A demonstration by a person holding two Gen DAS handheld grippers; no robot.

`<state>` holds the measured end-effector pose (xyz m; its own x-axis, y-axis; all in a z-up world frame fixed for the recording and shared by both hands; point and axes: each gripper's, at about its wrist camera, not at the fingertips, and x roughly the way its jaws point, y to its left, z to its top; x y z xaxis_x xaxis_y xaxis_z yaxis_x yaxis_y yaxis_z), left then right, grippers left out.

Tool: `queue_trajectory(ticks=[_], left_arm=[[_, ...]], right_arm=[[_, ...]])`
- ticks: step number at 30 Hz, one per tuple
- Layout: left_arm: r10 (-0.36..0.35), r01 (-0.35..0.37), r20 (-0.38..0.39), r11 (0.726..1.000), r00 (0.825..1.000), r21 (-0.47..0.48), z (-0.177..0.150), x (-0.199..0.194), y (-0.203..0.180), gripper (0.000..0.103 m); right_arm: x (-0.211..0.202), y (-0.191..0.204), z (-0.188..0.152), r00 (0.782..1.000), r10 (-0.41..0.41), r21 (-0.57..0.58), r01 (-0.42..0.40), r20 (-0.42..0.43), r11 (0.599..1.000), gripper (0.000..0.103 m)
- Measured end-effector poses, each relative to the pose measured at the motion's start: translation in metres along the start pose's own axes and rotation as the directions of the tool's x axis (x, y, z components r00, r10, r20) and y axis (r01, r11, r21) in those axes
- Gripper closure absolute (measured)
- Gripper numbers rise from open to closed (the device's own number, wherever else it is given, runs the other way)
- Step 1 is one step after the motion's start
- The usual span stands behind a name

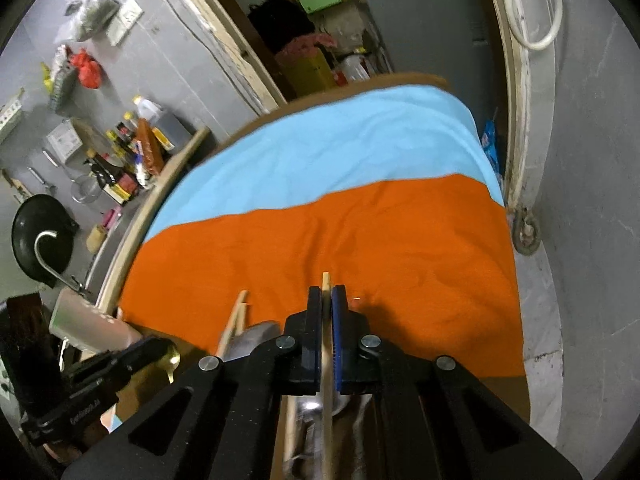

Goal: Organize utensils
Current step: 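Close the right gripper on a single wooden chopstick and lift it, then carry the chopstick over the white caddy and open the right gripper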

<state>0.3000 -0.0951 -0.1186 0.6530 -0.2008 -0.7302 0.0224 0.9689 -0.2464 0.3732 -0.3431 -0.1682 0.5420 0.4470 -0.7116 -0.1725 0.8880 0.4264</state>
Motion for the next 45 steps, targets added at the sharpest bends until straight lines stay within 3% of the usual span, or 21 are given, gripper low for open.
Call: queue_trajectory(ticks=[7, 12, 23, 29, 34, 40, 45], left_arm=[[0.057, -0.063, 0.135, 0.997, 0.989, 0.038, 0.009, -0.044, 0.004, 0.1], [0.063, -0.074, 0.19, 0.996, 0.98, 0.05, 0.018, -0.071, 0.012, 0.1], [0.029, -0.048, 0.26, 0.997, 0.965, 0.068, 0.033, -0.135, 0.058, 0.1], [0.028, -0.045, 0.322, 0.998, 0.946, 0.047, 0.044, -0.174, 0.088, 0.1], [0.099, -0.12, 0.395, 0.992, 0.914, 0.03, 0.059, -0.211, 0.12, 0.1], [0.239, -0.265, 0.475, 0.964, 0.847, -0.013, 0.073, -0.246, 0.17, 0.1], [0.347, -0.369, 0.484, 0.928, 0.803, -0.053, 0.076, -0.245, 0.2, 0.1]], right_arm=[[-0.043, 0.033, -0.008, 0.993, 0.043, -0.024, -0.041, 0.11, 0.999, 0.099], [-0.068, 0.06, -0.02, 0.981, 0.044, -0.034, -0.039, 0.19, 0.999, 0.099], [-0.117, 0.143, -0.029, 0.919, 0.041, -0.096, -0.003, 0.393, 0.995, 0.099], [-0.145, 0.189, -0.029, 0.872, 0.046, -0.134, 0.022, 0.487, 0.991, 0.099], [-0.156, 0.231, -0.017, 0.827, 0.098, -0.179, 0.003, 0.553, 0.984, 0.099], [-0.16, 0.284, -0.004, 0.771, 0.179, -0.241, -0.034, 0.611, 0.97, 0.099], [-0.143, 0.321, 0.003, 0.762, 0.227, -0.294, -0.05, 0.606, 0.954, 0.099]])
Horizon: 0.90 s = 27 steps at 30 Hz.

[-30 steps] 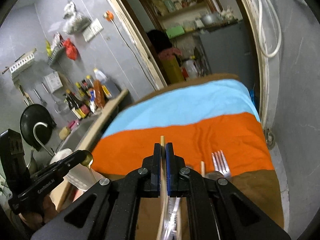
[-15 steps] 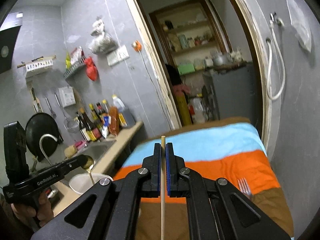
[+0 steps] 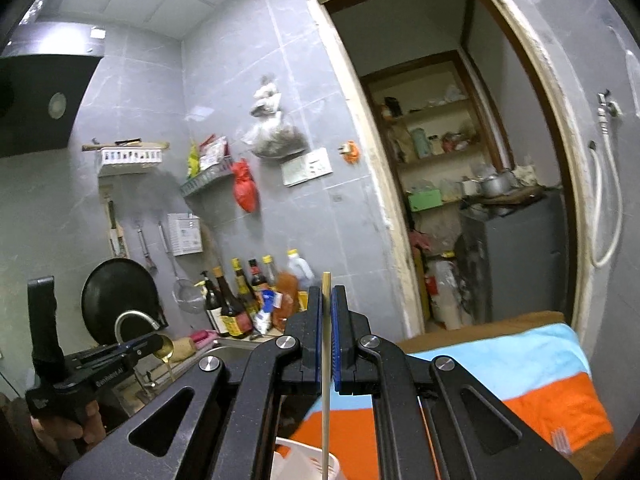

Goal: Organize utensils
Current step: 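Carry the chopstick over the white caddy and open the right gripper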

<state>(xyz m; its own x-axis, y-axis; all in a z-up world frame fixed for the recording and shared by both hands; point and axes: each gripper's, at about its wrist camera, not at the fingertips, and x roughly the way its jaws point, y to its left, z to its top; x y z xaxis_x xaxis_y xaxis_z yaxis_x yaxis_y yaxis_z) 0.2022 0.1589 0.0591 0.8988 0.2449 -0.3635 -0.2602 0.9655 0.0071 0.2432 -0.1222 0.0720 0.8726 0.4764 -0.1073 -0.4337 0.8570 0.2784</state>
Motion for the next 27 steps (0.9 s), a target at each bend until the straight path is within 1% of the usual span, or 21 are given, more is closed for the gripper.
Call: queue_trajectory(ticks=[4, 10, 13, 18, 23, 27], left_arm=[[0.048, -0.048, -0.006, 0.999, 0.999, 0.024, -0.01, 0.016, 0.007, 0.1], [0.063, -0.064, 0.013, 0.995, 0.998, 0.077, -0.036, 0.034, -0.007, 0.1], [0.053, -0.052, -0.006, 0.995, 0.999, 0.085, -0.054, 0.045, -0.015, 0.099], [0.042, -0.041, -0.009, 0.995, 0.999, 0.09, -0.074, 0.053, -0.021, 0.099], [0.016, -0.013, -0.026, 0.995, 1.0, 0.1, -0.084, 0.056, -0.026, 0.099], [-0.019, 0.024, -0.054, 0.995, 0.998, 0.095, -0.087, 0.06, -0.026, 0.099]], right_arm=[[0.018, 0.01, -0.015, 0.999, 0.015, -0.017, -0.016, -0.032, 1.0, 0.099], [0.043, 0.019, -0.053, 0.996, 0.019, -0.087, -0.026, -0.087, 0.996, 0.099], [0.052, 0.02, -0.073, 0.993, 0.023, -0.099, -0.035, -0.116, 0.994, 0.099], [0.059, 0.017, -0.101, 0.989, 0.027, -0.117, -0.044, -0.146, 0.992, 0.099], [0.063, 0.018, -0.109, 0.985, 0.015, -0.13, -0.038, -0.171, 0.991, 0.099], [0.065, 0.016, -0.113, 0.982, 0.01, -0.136, -0.037, -0.191, 0.99, 0.099]])
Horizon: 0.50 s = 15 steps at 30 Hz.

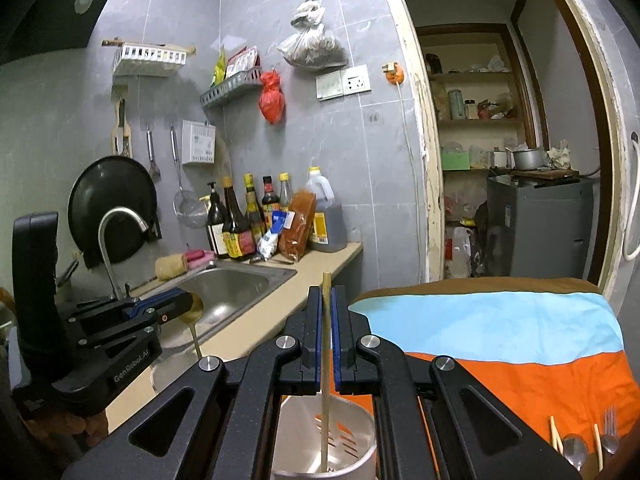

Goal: Organize utensils
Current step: 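Carry the chopstick over the white caddy and open the right gripper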

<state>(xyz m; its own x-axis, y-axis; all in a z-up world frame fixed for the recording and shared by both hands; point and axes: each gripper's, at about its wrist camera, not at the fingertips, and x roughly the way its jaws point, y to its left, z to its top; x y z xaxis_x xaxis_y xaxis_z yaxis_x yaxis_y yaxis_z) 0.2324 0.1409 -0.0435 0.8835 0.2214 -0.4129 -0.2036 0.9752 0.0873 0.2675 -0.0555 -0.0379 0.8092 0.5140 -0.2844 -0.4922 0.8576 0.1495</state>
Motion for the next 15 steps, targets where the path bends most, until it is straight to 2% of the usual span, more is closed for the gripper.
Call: queue_trajectory(ticks=[6, 15], left_arm=[[-0.037, 0.036, -0.032, 0.999, 0.999, -0.026, -0.0037, 0.0029, 0.0017, 0.099], [-0.053, 0.051, -0.049, 0.998, 0.997, -0.035, -0.0028, 0.0022, -0.001, 0.098]], right_arm=[[0.0013, -0.0039, -0.0039, 1.0, 0.012, 0.027, -0.011, -0.027, 1.0, 0.099], [0.0011, -0.0064, -0.0056, 0.998, 0.029, 0.055, -0.026, -0.056, 0.998, 0.099]])
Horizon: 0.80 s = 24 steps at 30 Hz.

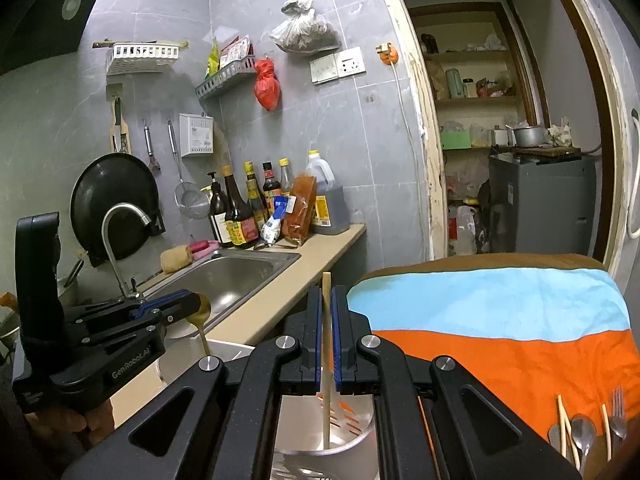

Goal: Organize utensils
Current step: 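Carry the chopstick over the white caddy and open the right gripper, then move both grippers back to the remaining utensils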

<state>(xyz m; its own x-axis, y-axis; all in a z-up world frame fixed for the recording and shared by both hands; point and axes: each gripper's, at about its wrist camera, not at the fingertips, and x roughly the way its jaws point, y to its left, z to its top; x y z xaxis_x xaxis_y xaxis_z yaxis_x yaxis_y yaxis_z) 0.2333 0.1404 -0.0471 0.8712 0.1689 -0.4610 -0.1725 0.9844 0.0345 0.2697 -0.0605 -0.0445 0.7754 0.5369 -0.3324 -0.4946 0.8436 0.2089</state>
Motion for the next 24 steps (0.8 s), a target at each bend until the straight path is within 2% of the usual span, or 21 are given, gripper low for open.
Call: queue_trajectory(ticks=[8, 10, 12, 14, 15, 19, 21, 23, 24], left_arm=[[-0.058, 0.057, -0.017, 0.998, 0.998, -0.041, -0.002, -0.003, 0.0, 0.096], [-0.074, 0.074, -0.01, 0.996, 0.997, -0.057, -0.002, -0.005, 0.001, 0.086], [-0.087, 0.087, 0.003, 0.993, 0.996, -0.082, -0.002, -0.009, 0.003, 0.055], [-0.111, 0.113, 0.026, 0.987, 0.994, -0.116, -0.001, -0.014, 0.006, 0.05], [-0.117, 0.12, 0.027, 0.984, 0.993, -0.13, 0.0, -0.016, 0.007, 0.05], [-0.119, 0.121, 0.019, 0.983, 0.993, -0.141, 0.009, -0.023, 0.005, 0.047], [-0.124, 0.127, 0.03, 0.981, 0.992, -0.149, 0.014, -0.029, 0.004, 0.036], [-0.132, 0.138, 0.047, 0.978, 0.99, -0.16, 0.02, -0.036, 0.002, 0.03], [-0.135, 0.142, 0.054, 0.976, 0.989, -0.162, 0.023, -0.039, 0.0, 0.026]], right_arm=[[-0.007, -0.001, -0.001, 1.0, -0.004, 0.001, 0.004, 0.0, 1.0, 0.098], [-0.011, -0.001, -0.002, 1.0, -0.008, 0.004, 0.008, 0.006, 1.0, 0.097], [-0.017, -0.002, -0.001, 1.0, -0.015, 0.009, 0.015, 0.014, 1.0, 0.093], [-0.026, -0.004, -0.001, 0.999, -0.021, 0.019, 0.02, 0.03, 1.0, 0.074], [-0.029, -0.005, 0.0, 0.999, -0.023, 0.024, 0.023, 0.037, 0.999, 0.069], [-0.045, -0.009, 0.008, 0.998, -0.048, 0.033, 0.046, 0.048, 0.998, 0.066], [-0.057, -0.012, 0.014, 0.996, -0.069, 0.038, 0.067, 0.06, 0.997, 0.064], [-0.069, -0.017, 0.02, 0.993, -0.093, 0.047, 0.09, 0.078, 0.995, 0.045], [-0.075, -0.019, 0.023, 0.99, -0.107, 0.053, 0.102, 0.09, 0.993, 0.041]])
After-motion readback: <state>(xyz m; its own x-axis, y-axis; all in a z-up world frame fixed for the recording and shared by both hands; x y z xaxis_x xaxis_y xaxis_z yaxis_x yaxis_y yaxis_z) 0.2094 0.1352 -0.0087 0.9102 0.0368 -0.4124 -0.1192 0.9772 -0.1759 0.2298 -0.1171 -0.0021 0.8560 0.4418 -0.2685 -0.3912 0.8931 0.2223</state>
